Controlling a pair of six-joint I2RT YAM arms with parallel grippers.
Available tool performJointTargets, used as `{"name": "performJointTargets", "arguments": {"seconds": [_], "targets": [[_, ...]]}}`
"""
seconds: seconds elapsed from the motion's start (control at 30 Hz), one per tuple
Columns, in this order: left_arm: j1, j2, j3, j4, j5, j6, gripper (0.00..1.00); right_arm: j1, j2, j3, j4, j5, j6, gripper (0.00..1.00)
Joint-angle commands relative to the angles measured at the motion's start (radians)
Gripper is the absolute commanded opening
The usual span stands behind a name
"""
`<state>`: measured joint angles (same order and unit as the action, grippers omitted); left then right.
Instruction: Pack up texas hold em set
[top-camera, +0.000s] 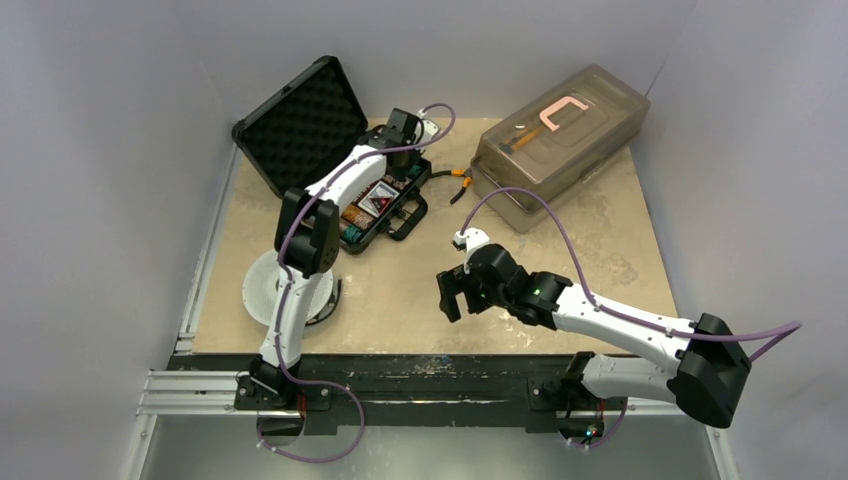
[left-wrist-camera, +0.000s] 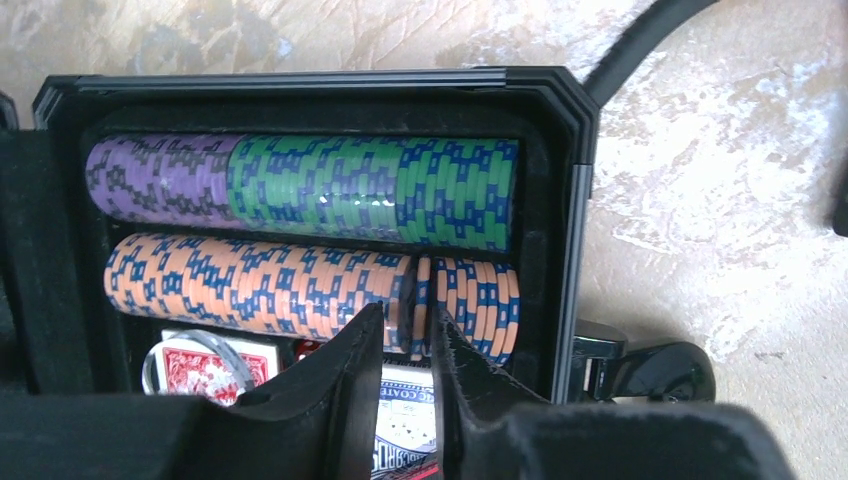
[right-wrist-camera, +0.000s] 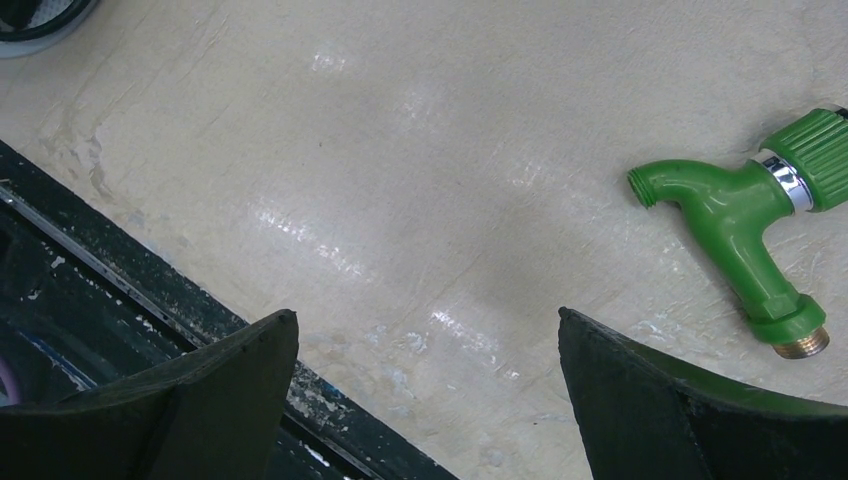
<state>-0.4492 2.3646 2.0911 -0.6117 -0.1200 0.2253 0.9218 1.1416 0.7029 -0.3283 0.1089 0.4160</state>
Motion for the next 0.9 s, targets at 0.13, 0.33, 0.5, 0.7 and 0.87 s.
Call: {"name": "performJointTargets", "arguments": {"seconds": [0.13, 0.33, 0.5, 0.7, 0.87], "targets": [[0.007, -0.068, 0.059, -0.039, -0.048, -0.036, 0.37, -0.005, -0.002, 0.041, 0.039, -0.023, 0.004, 0.99], [0.024, -0.165, 0.056, -0.095, -0.02, -0.08, 0.39, -0.005, -0.005, 0.031, 0.045, -0.026, 0.02, 0.99], [0.072, -0.263, 0.016, -0.113, 0.041, -0.206, 0.43, -0.005, -0.004, 0.033, 0.048, -0.012, 0.049, 0.99], [0.194, -0.418, -0.034, -0.134, 0.179, -0.421, 0.57, -0.01, 0.044, 0.076, 0.027, 0.017, 0.07, 0.99], [0.319, -0.589, -0.104, -0.134, 0.243, -0.528, 0.6, -0.046, 0.12, 0.145, 0.043, 0.017, 0.074, 0.99]]}}
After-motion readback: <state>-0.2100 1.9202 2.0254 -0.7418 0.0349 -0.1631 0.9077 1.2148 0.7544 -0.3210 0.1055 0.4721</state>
